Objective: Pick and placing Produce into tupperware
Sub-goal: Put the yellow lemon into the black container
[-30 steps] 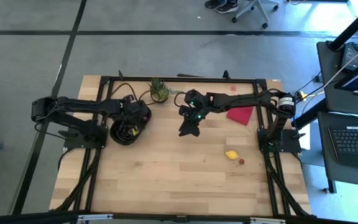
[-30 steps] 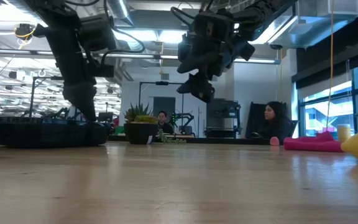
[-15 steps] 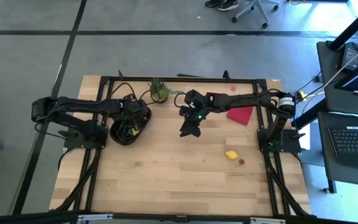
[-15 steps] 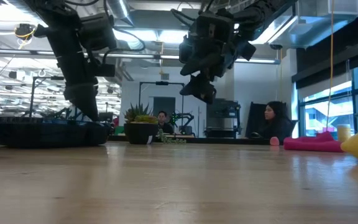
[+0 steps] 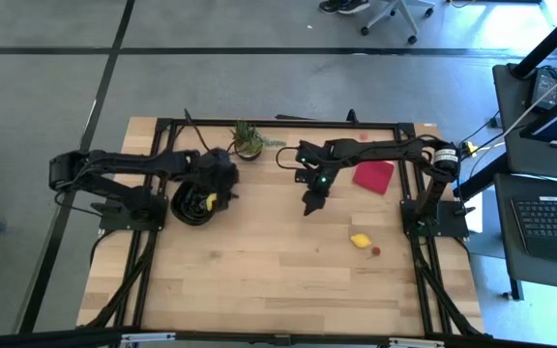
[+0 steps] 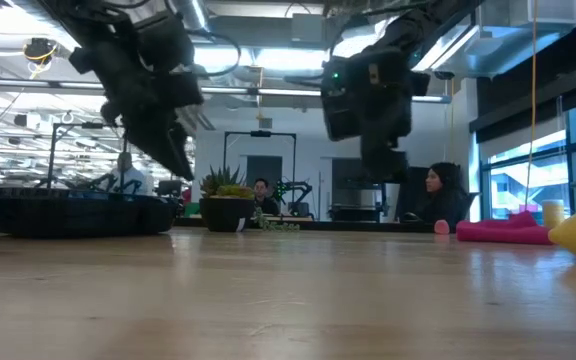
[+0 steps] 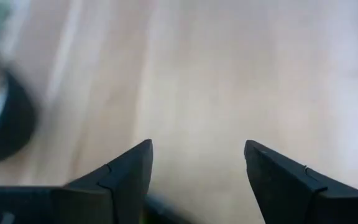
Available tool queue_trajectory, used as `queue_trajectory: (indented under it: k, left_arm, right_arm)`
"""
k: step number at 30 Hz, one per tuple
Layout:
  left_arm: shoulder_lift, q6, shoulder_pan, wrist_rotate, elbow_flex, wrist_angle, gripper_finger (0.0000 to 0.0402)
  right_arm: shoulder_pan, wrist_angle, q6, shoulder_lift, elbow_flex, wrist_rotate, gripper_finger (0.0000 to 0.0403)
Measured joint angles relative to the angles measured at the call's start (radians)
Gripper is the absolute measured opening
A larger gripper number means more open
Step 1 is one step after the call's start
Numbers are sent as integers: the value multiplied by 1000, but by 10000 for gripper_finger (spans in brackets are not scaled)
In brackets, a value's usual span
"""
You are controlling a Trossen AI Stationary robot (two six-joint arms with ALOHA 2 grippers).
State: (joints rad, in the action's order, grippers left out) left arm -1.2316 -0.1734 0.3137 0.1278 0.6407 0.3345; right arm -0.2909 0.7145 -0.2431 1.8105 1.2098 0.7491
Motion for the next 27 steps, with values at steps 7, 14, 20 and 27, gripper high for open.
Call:
queue_trajectory:
  k: [7, 14, 20, 27]
  left_arm:
    - [0, -66, 33, 153, 0, -103, 248]
    - [0, -73, 27, 152, 0, -142, 249]
    - [0, -73, 24, 147, 0, -142, 249]
    - [0, -73, 24, 145, 0, -143, 249]
  right_arm:
    - [61, 223, -168, -155, 0, -337, 212]
    - [257, 292, -399, -338, 0, -546, 212]
    - [413, 278, -531, -367, 0, -594, 212]
    - [485, 203, -408, -338, -1, -610, 212]
